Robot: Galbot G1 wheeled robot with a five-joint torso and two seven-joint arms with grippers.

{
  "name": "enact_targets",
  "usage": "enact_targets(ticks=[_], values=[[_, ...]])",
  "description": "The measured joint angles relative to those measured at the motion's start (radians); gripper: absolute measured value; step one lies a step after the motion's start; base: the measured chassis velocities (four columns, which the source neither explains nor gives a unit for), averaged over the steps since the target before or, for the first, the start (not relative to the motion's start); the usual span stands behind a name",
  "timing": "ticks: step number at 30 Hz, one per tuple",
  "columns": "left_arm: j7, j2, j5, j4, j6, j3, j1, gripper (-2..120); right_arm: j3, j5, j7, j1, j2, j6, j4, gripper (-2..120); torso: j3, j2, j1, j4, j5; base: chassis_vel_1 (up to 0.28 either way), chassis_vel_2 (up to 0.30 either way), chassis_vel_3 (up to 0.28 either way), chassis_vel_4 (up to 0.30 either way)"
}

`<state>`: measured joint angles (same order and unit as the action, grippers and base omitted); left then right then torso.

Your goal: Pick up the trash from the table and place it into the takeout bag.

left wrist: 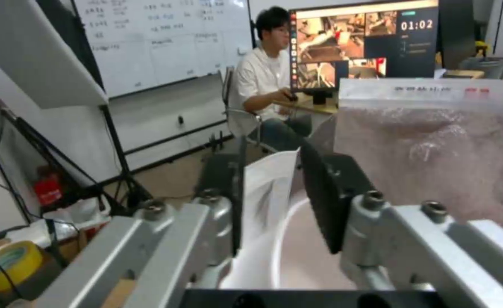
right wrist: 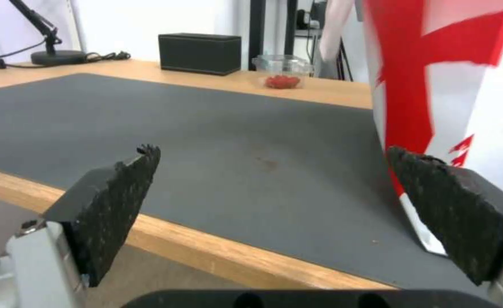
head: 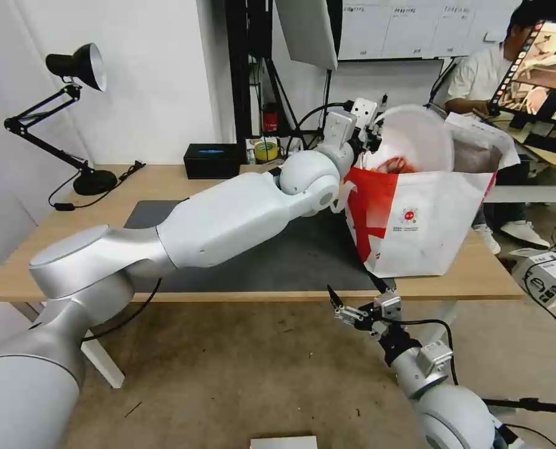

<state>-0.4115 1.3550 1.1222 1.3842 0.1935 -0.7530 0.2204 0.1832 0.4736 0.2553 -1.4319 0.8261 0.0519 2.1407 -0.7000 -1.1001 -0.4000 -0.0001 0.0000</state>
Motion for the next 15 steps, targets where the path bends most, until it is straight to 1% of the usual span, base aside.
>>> enact_targets(ticks=[2,4,5,7,8,10,11,13,14,15], values=[[-0.002,-0.005,0.004,0.004,0.005,-0.004,0.000,49,0.000,0.000,0.000,0.000,0.000,0.000,0.000,100,0.000,0.000,0.000,-0.0001,0.0000,0.000,0.000,0.000,0.000],[-0.003,-0.008,0.004,0.006,0.005,-0.004,-0.001,50,0.000,0.000,0.000,0.000,0.000,0.000,0.000,100,0.000,0.000,0.000,0.0000,0.0000,0.000,0.000,0.000,0.000],[-0.006,-0.017,0.004,0.015,0.006,-0.004,-0.004,57,0.000,0.000,0.000,0.000,0.000,0.000,0.000,100,0.000,0.000,0.000,-0.0001,0.0000,0.000,0.000,0.000,0.000],[-0.016,-0.039,0.005,0.033,0.006,0.006,-0.013,67,0.000,0.000,0.000,0.000,0.000,0.000,0.000,100,0.000,0.000,0.000,0.0000,-0.0001,0.000,0.000,0.000,0.000],[-0.016,-0.039,0.005,0.033,0.006,0.006,-0.013,67,0.000,0.000,0.000,0.000,0.000,0.000,0.000,100,0.000,0.000,0.000,0.0000,-0.0001,0.000,0.000,0.000,0.000],[-0.023,-0.077,0.002,0.063,-0.001,0.035,-0.032,79,0.000,0.000,0.000,0.000,0.000,0.000,0.000,100,0.000,0.000,0.000,0.0000,-0.0001,0.000,0.000,0.000,0.000],[-0.023,-0.077,0.002,0.063,-0.001,0.035,-0.032,79,0.000,0.000,0.000,0.000,0.000,0.000,0.000,100,0.000,0.000,0.000,0.0000,-0.0001,0.000,0.000,0.000,0.000],[-0.024,-0.124,-0.006,0.099,-0.029,0.066,-0.058,88,0.000,0.000,0.000,0.000,0.000,0.000,0.000,100,0.000,0.000,0.000,0.0000,-0.0002,0.000,0.000,0.000,0.000],[-0.024,-0.124,-0.006,0.099,-0.029,0.066,-0.058,88,0.000,0.000,0.000,0.000,0.000,0.000,0.000,100,0.000,0.000,0.000,0.0000,-0.0002,0.000,0.000,0.000,0.000],[-0.024,-0.152,-0.007,0.122,-0.043,0.079,-0.076,93,0.000,0.000,0.000,0.000,0.000,0.000,0.000,100,0.000,0.000,0.000,0.0001,-0.0002,0.000,0.000,0.000,0.000]])
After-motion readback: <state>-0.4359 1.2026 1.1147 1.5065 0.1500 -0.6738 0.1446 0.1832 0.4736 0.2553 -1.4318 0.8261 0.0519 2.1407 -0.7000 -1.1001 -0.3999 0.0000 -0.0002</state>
